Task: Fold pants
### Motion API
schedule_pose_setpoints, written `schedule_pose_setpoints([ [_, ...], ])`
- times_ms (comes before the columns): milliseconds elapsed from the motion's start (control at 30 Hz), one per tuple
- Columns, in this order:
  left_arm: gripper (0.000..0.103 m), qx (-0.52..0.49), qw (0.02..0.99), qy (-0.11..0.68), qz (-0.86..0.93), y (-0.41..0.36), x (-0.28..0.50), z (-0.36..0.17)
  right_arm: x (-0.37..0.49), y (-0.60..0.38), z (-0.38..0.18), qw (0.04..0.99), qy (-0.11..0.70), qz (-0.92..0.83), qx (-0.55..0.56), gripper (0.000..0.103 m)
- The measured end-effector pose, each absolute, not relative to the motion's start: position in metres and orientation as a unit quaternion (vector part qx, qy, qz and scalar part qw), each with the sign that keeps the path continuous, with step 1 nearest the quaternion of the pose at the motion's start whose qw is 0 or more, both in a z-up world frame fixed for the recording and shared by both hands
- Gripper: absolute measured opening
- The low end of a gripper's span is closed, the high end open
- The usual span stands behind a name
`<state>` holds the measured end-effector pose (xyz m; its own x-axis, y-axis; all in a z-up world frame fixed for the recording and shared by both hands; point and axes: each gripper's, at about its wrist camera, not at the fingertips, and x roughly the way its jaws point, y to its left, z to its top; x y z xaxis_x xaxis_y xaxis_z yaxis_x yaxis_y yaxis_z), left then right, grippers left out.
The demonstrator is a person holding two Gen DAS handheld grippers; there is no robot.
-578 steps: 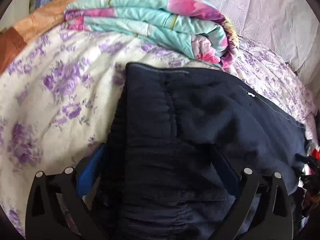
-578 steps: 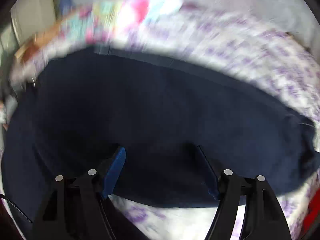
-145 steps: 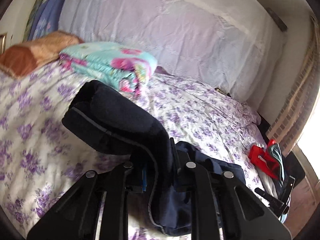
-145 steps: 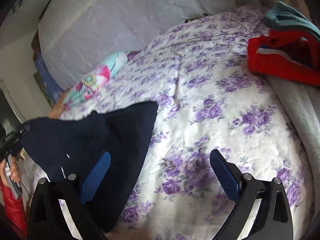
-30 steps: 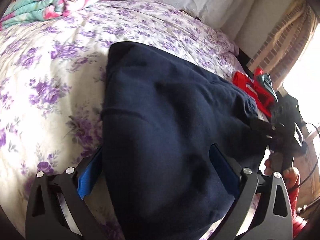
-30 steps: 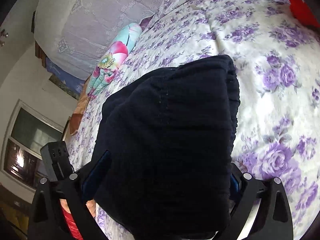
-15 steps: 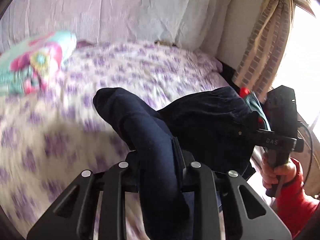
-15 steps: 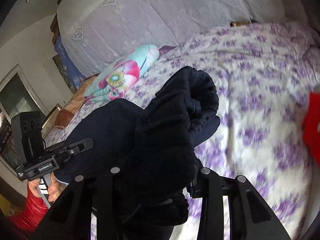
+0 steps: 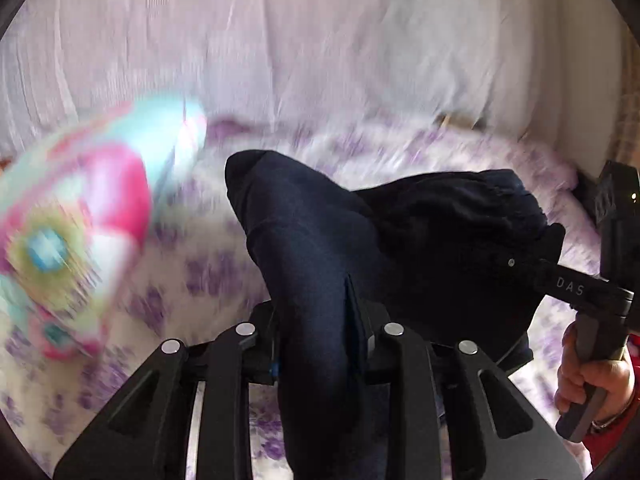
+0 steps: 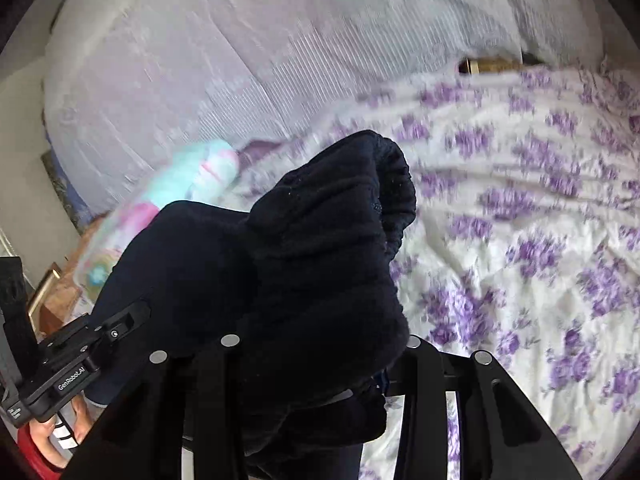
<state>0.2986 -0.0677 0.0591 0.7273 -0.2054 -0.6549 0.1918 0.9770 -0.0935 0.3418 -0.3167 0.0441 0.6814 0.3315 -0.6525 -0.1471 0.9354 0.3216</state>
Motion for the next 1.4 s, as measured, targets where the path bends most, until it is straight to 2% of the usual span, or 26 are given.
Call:
schedule_pose_setpoints([
  [33,0.031,-0.011,0.920,0.381,-0.092,-0.063,0.307,0.037,0.352,-0.314,0.017,0.903,0.405,0.103,0.098,0.058],
  [67,0.046,-0.023,0.917,0.391,-0.080,-0.056,0.310,0.020,0.352,-0.318,0.002,0.898,0.413,0.101,0.112,0.062],
  [100,0.049,-0.069,0.915,0.385,-0.095,-0.040,0.307,0.013,0.352,-0.331,0.001,0.888,0.415,0.119,0.160,0.062],
  [167,0.067,-0.157,0.903,0.388,-0.101,-0.010,0.305,0.014,0.339,-0.355,0.015,0.894,0.383,0.101,0.208,0.074],
  [300,0.068,-0.258,0.888,0.368,-0.097,0.022,0.277,0.004,0.304,-0.345,0.052,0.943,0.308,0.040,0.115,0.074],
  [400,0.066,-0.211,0.921,0.324,-0.049,0.012,0.259,0.032,0.291,-0.318,0.066,0.964,0.259,0.031,0.044,0.075],
  [500,0.071,-0.118,0.950,0.288,-0.020,-0.016,0.248,0.050,0.290,-0.291,0.056,0.962,0.270,0.028,-0.024,0.090],
  [533,0.078,-0.094,0.948,0.303,-0.028,-0.030,0.251,0.047,0.302,-0.283,0.041,0.947,0.316,0.024,-0.048,0.100],
  [567,0.084,-0.071,0.942,0.326,-0.033,-0.040,0.258,0.038,0.317,-0.278,0.027,0.925,0.372,0.012,-0.071,0.100],
  [600,0.086,-0.039,0.929,0.365,-0.038,-0.053,0.268,0.023,0.322,-0.278,0.021,0.916,0.395,0.009,-0.073,0.100],
  [633,0.088,-0.026,0.913,0.405,-0.042,-0.059,0.280,0.008,0.320,-0.284,0.025,0.921,0.385,0.013,-0.055,0.100],
  [767,0.094,-0.097,0.912,0.397,-0.042,-0.035,0.274,0.010,0.311,-0.293,0.032,0.932,0.360,-0.002,-0.034,0.099],
  [867,0.093,-0.051,0.934,0.352,0.006,-0.047,0.252,0.027,0.273,-0.291,0.048,0.960,0.274,-0.046,-0.038,0.099],
  [933,0.094,-0.013,0.952,0.305,0.021,-0.058,0.227,0.041,0.249,-0.289,0.053,0.968,0.247,-0.039,-0.027,0.099],
  [1000,0.098,0.006,0.963,0.269,0.030,-0.066,0.208,0.048,0.237,-0.289,0.052,0.965,0.261,-0.021,-0.014,0.099],
  [1100,0.098,0.020,0.969,0.243,0.032,-0.072,0.185,0.056,0.230,-0.288,0.045,0.953,0.302,-0.011,-0.003,0.099],
  [1400,0.098,0.033,0.968,0.246,0.039,-0.082,0.184,0.058,0.216,-0.275,0.043,0.953,0.303,-0.002,-0.015,0.099],
])
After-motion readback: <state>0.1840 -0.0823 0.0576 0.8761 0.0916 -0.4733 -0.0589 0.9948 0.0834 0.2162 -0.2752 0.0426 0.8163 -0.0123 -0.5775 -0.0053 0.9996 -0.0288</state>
